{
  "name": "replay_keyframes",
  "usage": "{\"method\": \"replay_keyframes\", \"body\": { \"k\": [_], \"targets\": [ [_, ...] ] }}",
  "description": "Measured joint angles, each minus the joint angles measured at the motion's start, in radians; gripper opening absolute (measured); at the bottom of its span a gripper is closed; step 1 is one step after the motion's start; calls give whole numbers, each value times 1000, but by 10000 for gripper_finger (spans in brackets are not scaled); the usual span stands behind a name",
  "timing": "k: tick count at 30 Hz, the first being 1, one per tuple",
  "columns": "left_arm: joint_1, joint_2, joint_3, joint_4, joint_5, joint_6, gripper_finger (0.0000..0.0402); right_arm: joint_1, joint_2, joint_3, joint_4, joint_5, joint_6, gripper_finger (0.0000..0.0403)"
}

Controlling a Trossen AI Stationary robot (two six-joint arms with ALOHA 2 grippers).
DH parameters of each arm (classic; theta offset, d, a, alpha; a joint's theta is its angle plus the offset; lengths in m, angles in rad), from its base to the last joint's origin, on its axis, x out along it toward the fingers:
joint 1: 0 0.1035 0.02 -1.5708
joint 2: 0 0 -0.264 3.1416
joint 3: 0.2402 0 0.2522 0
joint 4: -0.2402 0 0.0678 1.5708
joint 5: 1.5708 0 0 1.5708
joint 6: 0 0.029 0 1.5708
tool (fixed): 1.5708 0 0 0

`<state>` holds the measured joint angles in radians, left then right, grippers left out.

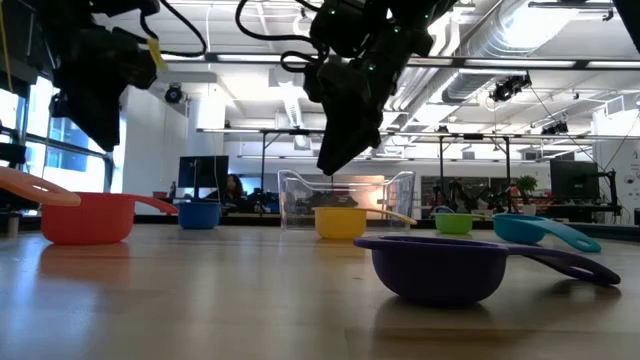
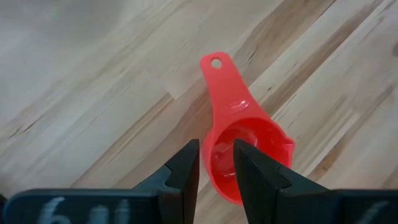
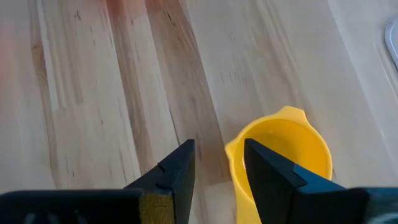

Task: Nest measuring cups in basket
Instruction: Stack the red measuring cup into the orange measuring cup

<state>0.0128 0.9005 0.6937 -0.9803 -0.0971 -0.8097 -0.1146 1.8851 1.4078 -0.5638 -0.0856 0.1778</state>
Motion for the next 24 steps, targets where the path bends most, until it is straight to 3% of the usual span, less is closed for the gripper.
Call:
{"method": "replay_keyframes", "body": {
  "k": [12, 24],
  "targets": [
    [0, 143, 0, -2, 60, 0, 90, 0, 0, 0, -24, 0, -3, 129],
    [-19, 211, 0, -1, 75, -1, 90, 0, 0, 0, -24, 0, -3, 129]
  ]
}}
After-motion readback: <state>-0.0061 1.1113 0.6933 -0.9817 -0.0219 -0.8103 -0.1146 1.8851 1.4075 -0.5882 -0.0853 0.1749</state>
